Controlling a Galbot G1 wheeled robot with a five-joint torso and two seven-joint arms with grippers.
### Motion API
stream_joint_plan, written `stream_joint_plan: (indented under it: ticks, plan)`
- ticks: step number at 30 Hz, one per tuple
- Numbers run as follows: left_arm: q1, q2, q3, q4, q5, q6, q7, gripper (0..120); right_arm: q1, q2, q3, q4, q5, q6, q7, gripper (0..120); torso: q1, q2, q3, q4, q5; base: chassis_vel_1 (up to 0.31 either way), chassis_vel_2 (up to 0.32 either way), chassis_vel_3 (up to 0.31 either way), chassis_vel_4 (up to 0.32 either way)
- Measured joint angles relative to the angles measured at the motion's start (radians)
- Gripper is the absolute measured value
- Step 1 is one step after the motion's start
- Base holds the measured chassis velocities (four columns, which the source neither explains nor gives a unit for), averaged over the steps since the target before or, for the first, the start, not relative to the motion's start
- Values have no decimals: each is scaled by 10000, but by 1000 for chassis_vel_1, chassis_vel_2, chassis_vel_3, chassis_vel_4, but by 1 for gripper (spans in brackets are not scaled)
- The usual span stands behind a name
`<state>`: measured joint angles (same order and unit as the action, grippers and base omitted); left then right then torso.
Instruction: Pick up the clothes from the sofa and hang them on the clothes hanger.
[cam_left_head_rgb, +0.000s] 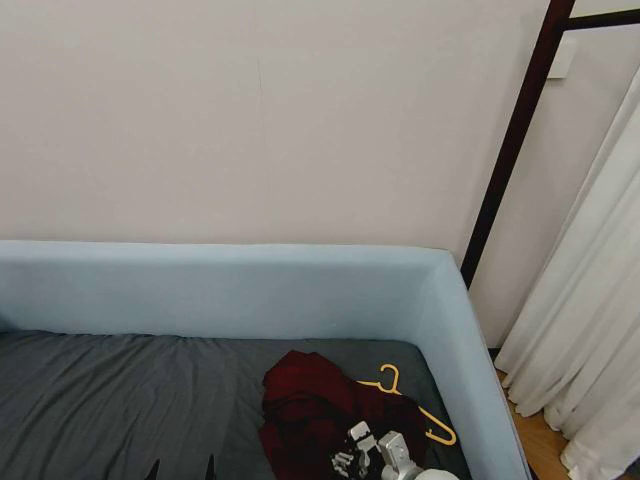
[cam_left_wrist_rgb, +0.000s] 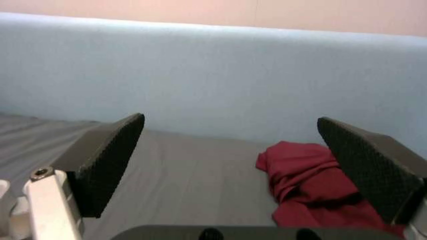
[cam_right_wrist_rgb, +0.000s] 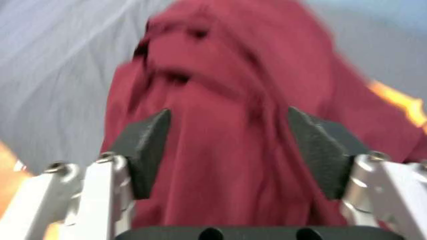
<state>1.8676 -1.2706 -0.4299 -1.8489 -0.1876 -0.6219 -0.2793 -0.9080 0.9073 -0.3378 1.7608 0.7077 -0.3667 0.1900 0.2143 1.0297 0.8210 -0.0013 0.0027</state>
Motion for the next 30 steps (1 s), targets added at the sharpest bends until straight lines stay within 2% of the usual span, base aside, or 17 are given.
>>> stream_joint_plan:
  ticks: [3, 8, 11, 14, 15, 18, 19, 23, 25, 26, 30]
  plan:
    - [0, -2, 5, 64, 13, -9, 0, 99, 251, 98, 195, -25, -323, 153, -52, 87, 0, 1, 0, 0, 0, 0, 0, 0, 0]
    - [-4, -3, 38, 42, 67, -11, 2, 99, 906, 313, 55, -408, -529, 252, -172, 99, 1, 0, 1, -4, -2, 0, 0, 0, 0]
    - [-4, -9, 52, 33, 106, -7, 6, 99, 1260, 530, -75, -662, -417, 215, -222, 100, 2, 0, 1, -3, -2, 0, 0, 0, 0]
    - [23, -17, 66, 55, 160, -5, 8, 99, 2009, 1201, -510, -1415, -40, 61, -313, 100, 2, 0, 2, -1, -2, 0, 0, 0, 0]
    - [23, -17, 66, 55, 160, -5, 8, 99, 2009, 1201, -510, -1415, -40, 61, -313, 100, 2, 0, 2, -1, -2, 0, 0, 0, 0]
    - [138, -36, 69, 99, 221, -44, 9, 99, 2738, 2071, -1155, -2722, -26, -28, -535, 100, 3, -1, 2, 2, -2, 0, 0, 0, 0]
    - [138, -36, 69, 99, 221, -44, 9, 99, 2738, 2071, -1155, -2722, -26, -28, -535, 100, 3, -1, 2, 2, -2, 0, 0, 0, 0]
    - [190, -84, 45, 276, 267, -217, 8, 99, 3394, 2871, -2119, -4534, -807, 45, -978, 100, 2, -1, 2, -4, -4, 0, 0, 0, 0]
    - [190, -86, 45, 281, 268, -221, 8, 99, 3419, 2904, -2149, -4601, -821, 52, -988, 100, 3, -1, 3, -4, -3, 0, 0, 0, 0]
    - [190, -123, 36, 354, 272, -291, 4, 99, 3665, 3290, -2409, -5227, -866, 108, -1069, 100, 3, -2, 3, -4, -3, 0, 0, 0, 0]
    - [152, -199, -34, 390, 260, -344, -6, 99, 3952, 3792, -2645, -5822, -908, 142, -1093, 100, 3, -1, 2, -1, -4, 0, 0, 0, 0]
